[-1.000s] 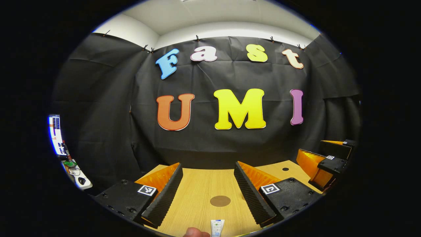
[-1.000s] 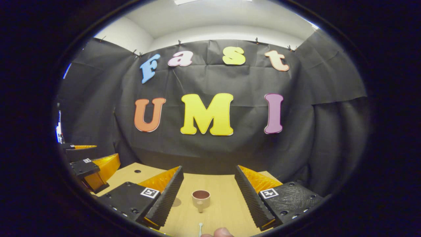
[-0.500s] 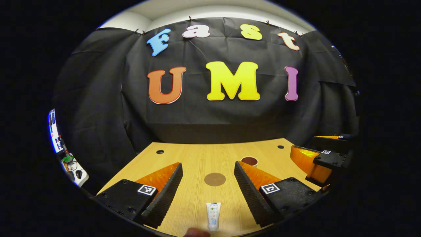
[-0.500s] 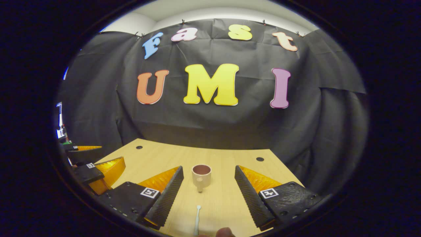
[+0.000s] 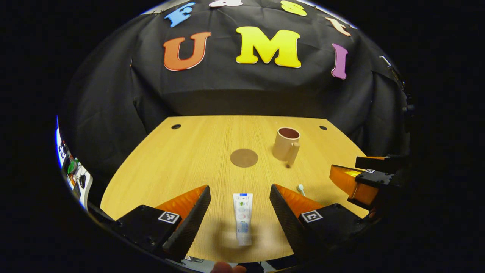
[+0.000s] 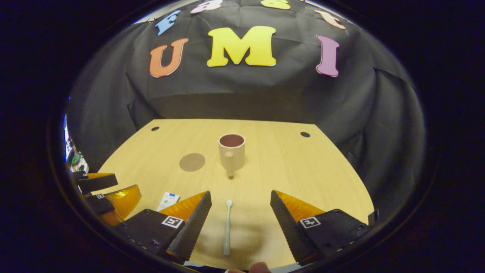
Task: Put the toothbrush and toothpaste on the desktop into the cup, then pick up the cup and place it on the coaster on the desktop.
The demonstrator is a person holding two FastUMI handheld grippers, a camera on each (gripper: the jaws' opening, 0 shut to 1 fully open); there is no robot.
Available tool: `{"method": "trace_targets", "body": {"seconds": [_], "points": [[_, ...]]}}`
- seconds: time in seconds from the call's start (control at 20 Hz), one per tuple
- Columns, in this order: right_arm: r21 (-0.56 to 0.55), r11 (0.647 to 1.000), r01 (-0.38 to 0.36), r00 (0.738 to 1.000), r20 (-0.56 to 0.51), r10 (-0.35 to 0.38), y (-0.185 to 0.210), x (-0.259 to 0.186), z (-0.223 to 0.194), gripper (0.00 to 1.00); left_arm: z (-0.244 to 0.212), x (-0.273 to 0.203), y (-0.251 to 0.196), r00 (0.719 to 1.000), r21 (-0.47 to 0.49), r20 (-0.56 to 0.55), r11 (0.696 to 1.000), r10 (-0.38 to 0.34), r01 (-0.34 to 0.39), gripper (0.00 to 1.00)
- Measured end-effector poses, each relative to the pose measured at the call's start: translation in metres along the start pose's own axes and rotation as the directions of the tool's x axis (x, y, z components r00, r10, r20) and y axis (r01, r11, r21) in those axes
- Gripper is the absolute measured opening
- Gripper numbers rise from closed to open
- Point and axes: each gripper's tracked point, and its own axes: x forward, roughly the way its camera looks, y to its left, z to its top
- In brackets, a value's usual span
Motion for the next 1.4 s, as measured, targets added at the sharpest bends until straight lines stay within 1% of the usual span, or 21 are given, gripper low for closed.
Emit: {"method": "trace_targets", "body": {"seconds": [0.05, 0.1, 0.25, 0.4, 0.45, 0.5, 0.65, 0.85, 0.9, 0.95, 1.0, 1.1, 1.15, 1.2, 1.25, 1.3, 1.35, 1.4], "points": [[-0.004, 1.000, -0.003, 1.000, -0.030, 0.003, 0.002, 0.007, -0.008, 0.98, -0.009, 0.001, -0.001, 1.000, -0.002, -0.027, 1.000, -0.001, 0.001, 1.00], [-0.005, 1.000, -0.002, 0.998, -0.060, 0.002, 0.003, 0.011, -0.017, 0.95, -0.017, 0.005, 0.001, 0.999, -0.002, -0.052, 1.000, -0.003, 0.002, 1.00], [-0.010, 1.000, -0.023, 0.991, -0.135, 0.021, 0.012, 0.025, -0.039, 0.95, -0.037, 0.010, -0.002, 0.994, 0.000, -0.111, 1.000, -0.006, 0.006, 1.00], [-0.024, 0.999, -0.024, 0.983, -0.184, 0.019, 0.017, 0.040, -0.055, 0.95, -0.051, 0.014, -0.002, 0.988, -0.003, -0.153, 1.000, -0.008, 0.008, 1.00], [-0.024, 0.999, -0.025, 0.978, -0.206, 0.020, 0.018, 0.043, -0.061, 0.98, -0.054, 0.015, -0.002, 0.987, 0.000, -0.162, 1.000, -0.006, 0.006, 1.00], [-0.019, 0.999, -0.026, 0.974, -0.227, 0.021, 0.020, 0.048, -0.068, 0.95, -0.058, 0.016, -0.002, 0.985, 0.004, -0.172, 1.000, -0.004, 0.005, 1.00], [0.001, 1.000, -0.020, 0.959, -0.281, 0.019, 0.021, 0.060, -0.080, 0.95, -0.062, 0.016, -0.002, 0.981, 0.008, -0.193, 1.000, -0.006, 0.008, 1.00], [0.013, 1.000, -0.027, 0.946, -0.322, 0.029, 0.025, 0.072, -0.088, 0.95, -0.063, 0.018, 0.000, 0.979, 0.011, -0.203, 1.000, -0.007, 0.009, 1.00], [0.018, 0.999, -0.032, 0.944, -0.328, 0.036, 0.026, 0.074, -0.090, 0.87, -0.064, 0.016, -0.001, 0.978, 0.011, -0.208, 1.000, -0.007, 0.010, 1.00], [0.020, 0.999, -0.032, 0.943, -0.331, 0.037, 0.026, 0.076, -0.090, 0.82, -0.063, 0.016, 0.000, 0.978, 0.013, -0.210, 1.000, -0.007, 0.010, 1.00], [0.020, 0.999, -0.035, 0.941, -0.337, 0.040, 0.027, 0.077, -0.091, 0.71, -0.064, 0.015, 0.001, 0.978, 0.015, -0.210, 1.000, -0.008, 0.011, 1.00], [0.014, 0.999, -0.042, 0.933, -0.357, 0.044, 0.030, 0.079, -0.096, 0.64, -0.065, 0.020, 0.001, 0.977, 0.012, -0.214, 1.000, -0.009, 0.012, 1.00], [0.009, 0.999, -0.042, 0.932, -0.360, 0.042, 0.029, 0.082, -0.097, 0.57, -0.065, 0.022, 0.001, 0.976, 0.011, -0.218, 1.000, -0.011, 0.014, 1.00], [0.007, 0.999, -0.041, 0.928, -0.370, 0.040, 0.029, 0.083, -0.099, 0.37, -0.066, 0.022, 0.000, 0.975, 0.011, -0.221, 1.000, -0.013, 0.015, 1.00], [0.011, 0.999, -0.048, 0.921, -0.386, 0.048, 0.030, 0.083, -0.104, 0.36, -0.067, 0.022, 0.000, 0.974, 0.010, -0.224, 1.000, -0.015, 0.018, 1.00], [0.031, 0.998, -0.052, 0.924, -0.378, 0.060, 0.033, 0.083, -0.099, 0.35, -0.068, 0.023, -0.001, 0.974, 0.008, -0.228, 1.000, -0.019, 0.022, 1.00], [0.035, 0.998, -0.051, 0.924, -0.377, 0.060, 0.033, 0.086, -0.101, 0.30, -0.070, 0.024, -0.002, 0.972, 0.007, -0.232, 1.000, -0.023, 0.025, 1.00], [0.025, 0.998, -0.053, 0.925, -0.375, 0.058, 0.031, 0.084, -0.100, 0.11, -0.072, 0.026, -0.003, 0.971, 0.006, -0.236, 1.000, -0.024, 0.026, 1.00]]}}
